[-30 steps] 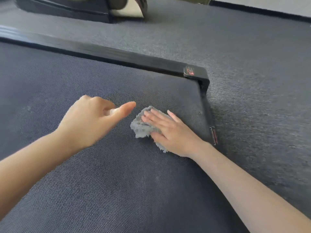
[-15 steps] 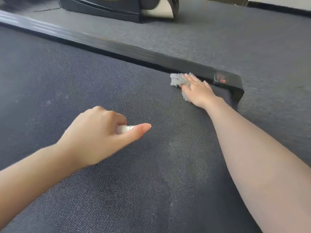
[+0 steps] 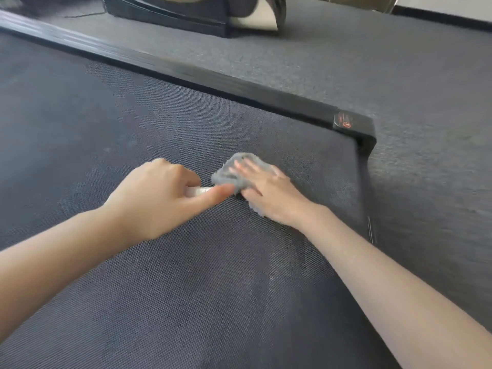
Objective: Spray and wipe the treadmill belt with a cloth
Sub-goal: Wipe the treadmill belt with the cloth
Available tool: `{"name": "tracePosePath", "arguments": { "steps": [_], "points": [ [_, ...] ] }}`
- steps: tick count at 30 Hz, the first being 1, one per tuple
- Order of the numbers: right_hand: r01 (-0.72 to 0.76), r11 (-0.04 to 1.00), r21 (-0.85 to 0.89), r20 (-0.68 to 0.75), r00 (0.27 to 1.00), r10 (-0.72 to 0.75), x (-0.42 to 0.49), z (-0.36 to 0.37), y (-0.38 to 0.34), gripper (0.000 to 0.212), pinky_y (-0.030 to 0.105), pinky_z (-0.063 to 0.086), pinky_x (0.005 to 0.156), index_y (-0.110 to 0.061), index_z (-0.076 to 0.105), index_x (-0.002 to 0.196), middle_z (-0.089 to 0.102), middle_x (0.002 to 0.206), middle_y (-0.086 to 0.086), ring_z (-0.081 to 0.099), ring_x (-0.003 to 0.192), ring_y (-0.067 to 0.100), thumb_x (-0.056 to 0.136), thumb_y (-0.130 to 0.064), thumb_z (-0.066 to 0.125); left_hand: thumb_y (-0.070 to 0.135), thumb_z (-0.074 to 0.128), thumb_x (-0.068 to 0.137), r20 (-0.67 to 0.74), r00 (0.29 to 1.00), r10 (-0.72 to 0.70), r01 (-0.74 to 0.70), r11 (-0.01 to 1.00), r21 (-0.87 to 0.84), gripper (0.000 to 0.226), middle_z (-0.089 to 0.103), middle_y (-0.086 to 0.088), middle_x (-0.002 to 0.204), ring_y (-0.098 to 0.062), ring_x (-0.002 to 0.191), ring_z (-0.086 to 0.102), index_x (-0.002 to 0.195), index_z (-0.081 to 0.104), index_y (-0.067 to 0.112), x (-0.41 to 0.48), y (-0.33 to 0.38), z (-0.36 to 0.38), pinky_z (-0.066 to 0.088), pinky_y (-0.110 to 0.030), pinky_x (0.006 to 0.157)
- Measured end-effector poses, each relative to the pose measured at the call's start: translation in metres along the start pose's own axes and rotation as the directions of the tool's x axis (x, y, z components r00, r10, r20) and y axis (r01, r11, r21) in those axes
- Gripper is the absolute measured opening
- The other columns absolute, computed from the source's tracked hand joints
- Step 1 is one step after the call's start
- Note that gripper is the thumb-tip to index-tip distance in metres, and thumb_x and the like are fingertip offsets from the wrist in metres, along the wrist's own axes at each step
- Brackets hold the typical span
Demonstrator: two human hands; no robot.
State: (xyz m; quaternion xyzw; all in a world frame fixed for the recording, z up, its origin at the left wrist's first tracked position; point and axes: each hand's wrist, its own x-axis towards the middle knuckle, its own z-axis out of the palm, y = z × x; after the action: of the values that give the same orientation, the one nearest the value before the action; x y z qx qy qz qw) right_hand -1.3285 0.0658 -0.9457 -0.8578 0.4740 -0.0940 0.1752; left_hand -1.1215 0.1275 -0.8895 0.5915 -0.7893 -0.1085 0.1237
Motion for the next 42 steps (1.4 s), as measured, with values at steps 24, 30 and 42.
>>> {"name": "tracePosePath", "arguments": {
  "steps": [24, 30, 42],
  "points": [
    [0.337, 0.929, -0.151, 0.235, 0.926, -0.297, -0.210, 0.046, -0.055, 0.057, 0.039, -0.001, 0.116, -0.031, 0.023, 0.148, 0.016, 0.156, -0.017, 0.002, 0.144, 0.001, 0.093, -0.034, 0.040, 0.092, 0.016, 0.068, -0.010, 0.994, 0.108, -0.108, 0.994, 0.018, 0.086, 0.036, -0.002, 0.039, -0.023, 0.042, 0.044, 0.049, 0.031, 0.010, -0.037, 0.010, -0.010, 0.043, -0.035, 0.050],
    [0.150, 0.976, -0.155, 0.151, 0.980, -0.127, -0.169, 0.033, -0.027, 0.053, 0.039, -0.004, 0.119, -0.034, 0.015, 0.148, 0.006, 0.156, -0.021, -0.008, 0.141, -0.006, 0.098, -0.035, 0.030, 0.091, 0.018, 0.068, 0.012, 0.995, 0.097, -0.097, 0.995, 0.008, 0.085, 0.037, -0.002, 0.039, -0.023, 0.044, 0.045, 0.050, 0.032, 0.009, -0.031, 0.018, -0.001, 0.046, -0.037, 0.054],
    [-0.183, 0.975, -0.128, -0.028, 0.983, 0.181, -0.065, -0.006, 0.084, 0.050, 0.033, -0.008, 0.118, -0.035, 0.010, 0.150, 0.004, 0.157, -0.015, -0.004, 0.138, -0.008, 0.101, -0.044, 0.021, 0.092, 0.019, 0.066, 0.042, 0.997, 0.067, -0.065, 0.997, -0.047, 0.084, 0.034, 0.001, 0.043, -0.021, 0.043, 0.040, 0.052, 0.034, 0.010, -0.004, 0.027, 0.017, 0.043, -0.035, 0.050]
  ]
}}
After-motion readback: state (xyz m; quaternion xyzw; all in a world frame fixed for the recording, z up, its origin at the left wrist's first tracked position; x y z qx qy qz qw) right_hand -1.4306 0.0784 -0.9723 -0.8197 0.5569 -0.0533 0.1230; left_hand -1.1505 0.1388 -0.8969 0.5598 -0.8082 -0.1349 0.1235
